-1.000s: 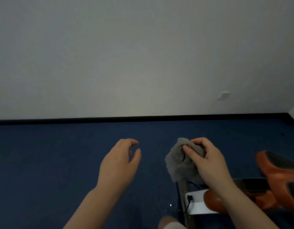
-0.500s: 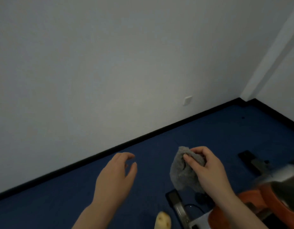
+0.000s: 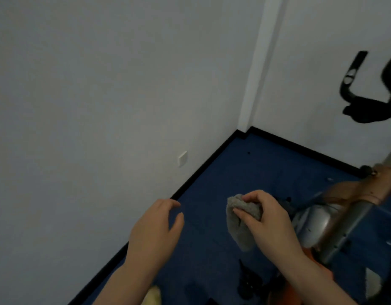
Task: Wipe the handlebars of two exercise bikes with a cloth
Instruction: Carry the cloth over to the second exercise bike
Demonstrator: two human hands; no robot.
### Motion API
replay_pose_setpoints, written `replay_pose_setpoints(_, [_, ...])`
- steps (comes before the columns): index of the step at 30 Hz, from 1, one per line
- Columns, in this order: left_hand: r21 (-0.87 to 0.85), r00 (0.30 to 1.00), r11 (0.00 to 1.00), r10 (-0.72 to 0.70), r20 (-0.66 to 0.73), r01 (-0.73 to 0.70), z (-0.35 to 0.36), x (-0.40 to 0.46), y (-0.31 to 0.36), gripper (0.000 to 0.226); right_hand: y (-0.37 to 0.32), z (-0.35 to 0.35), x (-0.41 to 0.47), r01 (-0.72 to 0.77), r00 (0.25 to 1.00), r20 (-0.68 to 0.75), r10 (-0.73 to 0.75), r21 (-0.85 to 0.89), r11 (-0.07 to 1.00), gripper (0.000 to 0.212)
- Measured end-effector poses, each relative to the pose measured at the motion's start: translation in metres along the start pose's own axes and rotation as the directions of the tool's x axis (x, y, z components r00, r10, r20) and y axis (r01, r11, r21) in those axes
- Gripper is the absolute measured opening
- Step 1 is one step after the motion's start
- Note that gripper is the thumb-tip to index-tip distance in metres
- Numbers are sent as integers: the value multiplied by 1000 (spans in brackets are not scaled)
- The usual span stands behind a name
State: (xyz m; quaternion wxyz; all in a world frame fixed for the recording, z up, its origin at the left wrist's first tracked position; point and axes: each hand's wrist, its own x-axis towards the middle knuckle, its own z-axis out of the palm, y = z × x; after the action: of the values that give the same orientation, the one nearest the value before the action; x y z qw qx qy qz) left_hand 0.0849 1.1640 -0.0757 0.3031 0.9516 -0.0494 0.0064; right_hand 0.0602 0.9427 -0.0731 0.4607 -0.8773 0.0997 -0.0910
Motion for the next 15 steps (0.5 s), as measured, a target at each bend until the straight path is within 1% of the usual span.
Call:
replay_pose_setpoints(3, [-29, 995, 997, 77, 66, -75, -1, 57, -10, 25, -2, 18, 33, -71, 994, -88, 72, 22, 997, 15])
replay_pose_setpoints(6, [-30, 973, 982, 190, 135, -187, -9, 118, -21, 27, -9, 35, 63, -141, 972, -184, 147, 44, 989, 14])
replay_pose_setpoints(11, [-40, 923, 942, 333, 194, -332, -20, 211, -31, 28, -30, 47, 98, -231, 917, -329, 227, 28, 973, 15])
replay_pose_setpoints(15, [-84, 865, 908, 416, 279, -410, -4, 249, -12, 27, -35, 42, 102, -316, 857, -431, 281, -10, 949, 13])
